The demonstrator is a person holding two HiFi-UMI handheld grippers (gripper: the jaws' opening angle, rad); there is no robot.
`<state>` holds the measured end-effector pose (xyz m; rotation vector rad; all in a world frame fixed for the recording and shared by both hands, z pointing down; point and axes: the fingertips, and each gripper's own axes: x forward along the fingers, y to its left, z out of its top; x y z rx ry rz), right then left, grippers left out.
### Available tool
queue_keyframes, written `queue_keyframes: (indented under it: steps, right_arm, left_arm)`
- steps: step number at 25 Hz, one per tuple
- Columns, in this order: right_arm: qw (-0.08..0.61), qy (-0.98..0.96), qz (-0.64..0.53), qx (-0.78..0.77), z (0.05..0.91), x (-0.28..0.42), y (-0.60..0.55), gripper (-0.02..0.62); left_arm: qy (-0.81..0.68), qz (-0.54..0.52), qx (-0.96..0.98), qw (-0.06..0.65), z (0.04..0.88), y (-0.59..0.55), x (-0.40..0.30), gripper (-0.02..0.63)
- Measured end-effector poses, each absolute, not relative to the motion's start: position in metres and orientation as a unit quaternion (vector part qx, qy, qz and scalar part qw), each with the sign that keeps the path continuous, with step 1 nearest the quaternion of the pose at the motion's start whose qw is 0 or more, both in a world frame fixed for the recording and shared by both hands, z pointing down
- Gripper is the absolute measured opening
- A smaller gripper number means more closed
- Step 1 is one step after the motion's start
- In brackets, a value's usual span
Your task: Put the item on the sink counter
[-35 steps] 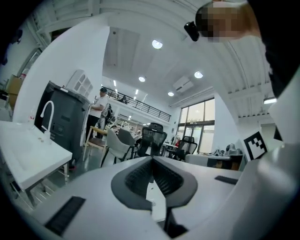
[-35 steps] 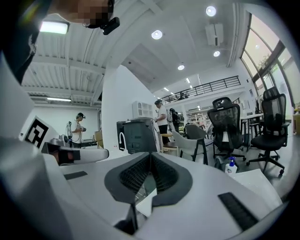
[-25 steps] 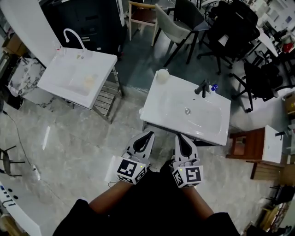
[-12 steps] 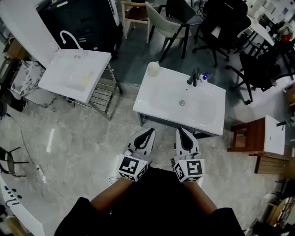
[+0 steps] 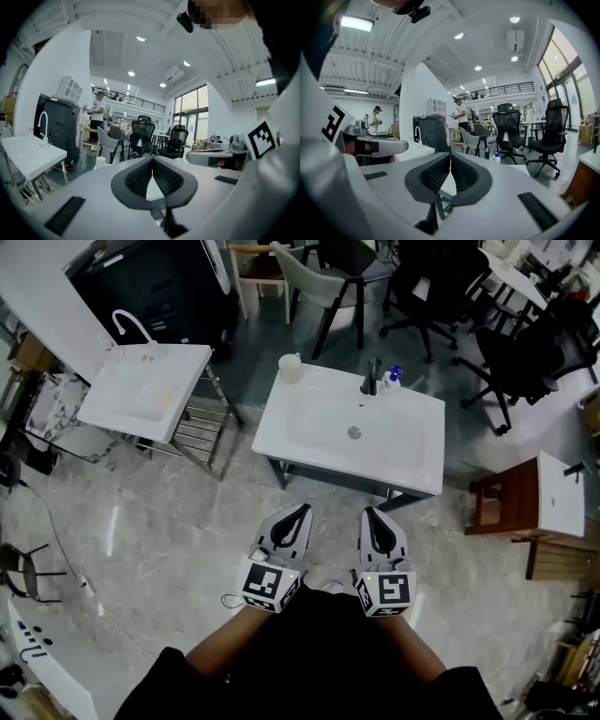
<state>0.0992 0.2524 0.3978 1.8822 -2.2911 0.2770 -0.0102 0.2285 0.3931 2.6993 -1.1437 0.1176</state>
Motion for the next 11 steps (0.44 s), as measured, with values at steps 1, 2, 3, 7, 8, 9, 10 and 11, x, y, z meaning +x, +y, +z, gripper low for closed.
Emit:
queue_keyframes:
  steps: [1, 2, 3, 7, 8, 9, 10, 11]
  right_arm:
    - [0.085, -0.771, 0.086, 0.625, 0.397, 0.101, 0.258, 0.032]
    - [0.087, -0.776, 0.078, 0.619, 0.396, 0.103, 0.264, 0.032]
    - [0.088, -0.779, 0.073, 0.616, 0.395, 0.105, 0.269, 0.032]
    - [0.078, -0.779, 0.075, 0.618, 0.39, 0.117, 0.293, 0.032]
    - [0.075, -0.779, 0.077, 0.618, 0.39, 0.12, 0.3, 0.032]
    - [0.074, -0.779, 0.078, 0.618, 0.391, 0.123, 0.308, 0.032]
    - [0.073, -0.78, 0.079, 0.617, 0.392, 0.125, 0.315, 0.032]
    - [0.072, -0.78, 0.08, 0.616, 0.393, 0.127, 0.323, 0.032]
  left_arm:
    - [-0.386, 0.043, 0.916, 0.098, 0.391, 0.236, -0.004, 0.017]
    - [-0.385, 0.046, 0.917, 0.092, 0.39, 0.243, 0.001, 0.016]
    - [-0.384, 0.048, 0.918, 0.088, 0.389, 0.249, 0.006, 0.016]
    - [-0.385, 0.05, 0.918, 0.087, 0.386, 0.276, 0.021, 0.015]
    - [-0.385, 0.049, 0.918, 0.086, 0.385, 0.283, 0.025, 0.017]
    - [-0.386, 0.047, 0.917, 0.085, 0.385, 0.291, 0.028, 0.016]
    - [-0.387, 0.045, 0.917, 0.084, 0.384, 0.299, 0.031, 0.016]
    - [-0.388, 0.043, 0.917, 0.084, 0.384, 0.307, 0.033, 0.016]
